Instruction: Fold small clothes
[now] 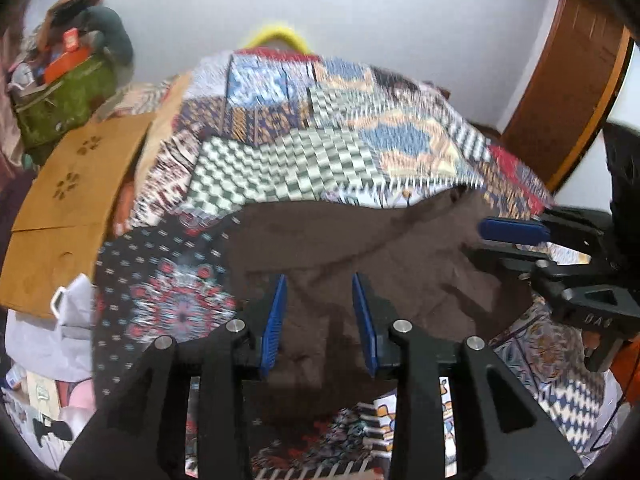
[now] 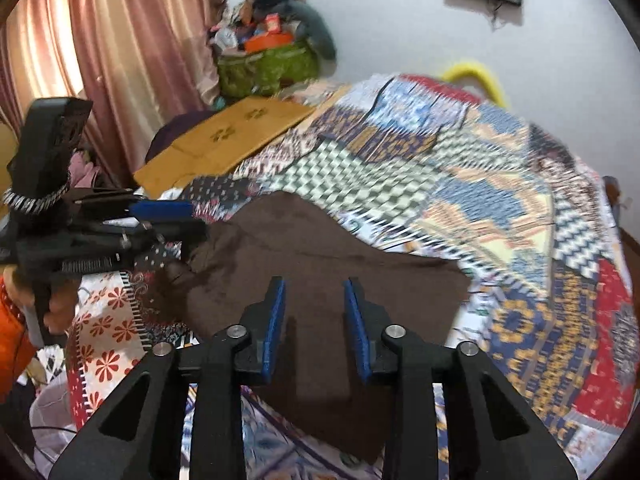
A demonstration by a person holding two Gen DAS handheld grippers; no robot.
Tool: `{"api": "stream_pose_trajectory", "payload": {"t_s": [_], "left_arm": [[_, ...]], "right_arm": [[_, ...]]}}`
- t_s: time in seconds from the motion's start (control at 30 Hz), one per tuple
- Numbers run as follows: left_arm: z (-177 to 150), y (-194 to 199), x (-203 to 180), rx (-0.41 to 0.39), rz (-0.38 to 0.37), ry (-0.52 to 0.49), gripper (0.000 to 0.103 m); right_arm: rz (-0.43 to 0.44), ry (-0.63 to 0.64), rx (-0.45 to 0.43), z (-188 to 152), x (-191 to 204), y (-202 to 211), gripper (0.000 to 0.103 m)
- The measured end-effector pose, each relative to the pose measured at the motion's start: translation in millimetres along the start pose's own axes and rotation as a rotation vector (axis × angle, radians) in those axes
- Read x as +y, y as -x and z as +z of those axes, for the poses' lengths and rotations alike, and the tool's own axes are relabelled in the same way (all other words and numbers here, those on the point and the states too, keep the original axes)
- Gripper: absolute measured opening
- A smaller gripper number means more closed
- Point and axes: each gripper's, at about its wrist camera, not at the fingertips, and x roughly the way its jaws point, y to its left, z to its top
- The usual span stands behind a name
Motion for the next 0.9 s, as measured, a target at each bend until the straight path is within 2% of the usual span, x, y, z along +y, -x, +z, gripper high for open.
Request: {"api": "stream_pose_trajectory", "payload": {"t_s": [0.1,0.17,0.27,0.4,0.47,0.57,0.67,0.9], "left_arm": [[-3.9,-25.4,-1.0,0.053,0.029,0.000,0.033],[-5.9,-38.2,5.6,0.075,0.080,0.010,0.033],[-9.1,-43.6,20.9,0.081,0.096,0.046,0.033],[-10.5,-37.5,37.6,0.071,0.159,0.068,0.033],[-9.9,-30.1,44.8,0.063,0.152,0.095,0.033],[-6.2,-9.1,45.9,0.024,0.165,0.105,0.033],[0.4,22.1,34.7,-0.040,0.170,0.086,0.033],[11.7,126.9,-17.6,-0.278,0.153,0.007,0.033]], "right_arm": [[0.020,-0.022,0.062,0.1,-3.2,-27.5,0.029],[0.005,-0.034,0.076,-2.5,-9.0,-35.7,0.029],[-0.015,-0.060,0.055,-6.2,-20.7,-26.7,0.029],[-0.104,-0.068,0.053,-13.1,-39.0,-15.2,0.029],[-0.113,-0.094,0.048,-15.5,-45.9,-8.4,0.029],[-0.118,-0.124,0.024,-18.0,-48.4,8.7,0.029],[-0.111,-0.129,-0.043,-15.0,-39.5,36.8,0.029],[-0.090,-0.088,-0.266,0.1,1.5,117.6,0.029]]}}
